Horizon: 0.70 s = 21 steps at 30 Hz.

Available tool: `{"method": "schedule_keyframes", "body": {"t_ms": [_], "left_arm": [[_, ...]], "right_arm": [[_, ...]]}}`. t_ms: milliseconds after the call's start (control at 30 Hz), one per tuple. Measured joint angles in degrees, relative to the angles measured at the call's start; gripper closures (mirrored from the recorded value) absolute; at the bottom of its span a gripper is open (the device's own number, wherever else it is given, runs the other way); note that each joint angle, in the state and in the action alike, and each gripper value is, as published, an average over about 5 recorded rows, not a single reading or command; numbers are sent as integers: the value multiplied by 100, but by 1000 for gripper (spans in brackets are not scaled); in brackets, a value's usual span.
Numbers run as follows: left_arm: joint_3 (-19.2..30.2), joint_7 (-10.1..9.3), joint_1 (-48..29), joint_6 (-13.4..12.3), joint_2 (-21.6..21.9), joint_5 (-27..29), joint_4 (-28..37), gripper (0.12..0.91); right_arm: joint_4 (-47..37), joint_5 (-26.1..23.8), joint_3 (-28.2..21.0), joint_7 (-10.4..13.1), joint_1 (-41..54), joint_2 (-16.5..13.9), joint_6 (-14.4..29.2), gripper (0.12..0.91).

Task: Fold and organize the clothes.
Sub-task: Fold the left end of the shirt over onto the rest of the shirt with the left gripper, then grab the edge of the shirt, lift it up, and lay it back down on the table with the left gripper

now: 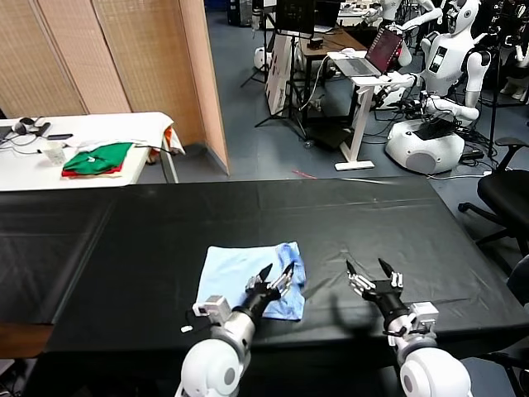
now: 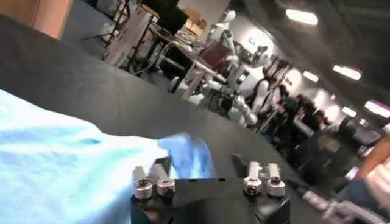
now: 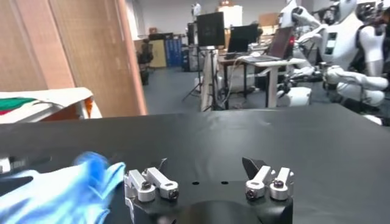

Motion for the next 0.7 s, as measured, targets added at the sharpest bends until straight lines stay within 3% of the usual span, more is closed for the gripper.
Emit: {"method": "schedule_keyframes", "body": {"t_ms": [133,367,567,700], "left_arm": [[-236,-32,-83,-153,64,259,-77,128],[-882,165,30,-513,633,1055,4,123],[-1441,215,215,-542,924,999,100,123],[-1667,267,247,-467,903,607,193,123]], "right_arm": [[-27,-1,-206,-2,114,-124,-9,118],[-166,-138,-647,-8,399,-168,-58,118],[-225,-158,-906,-14,548,-135,-78,118],[-246,-137,-935,-16,558,-159,-71,118]]}}
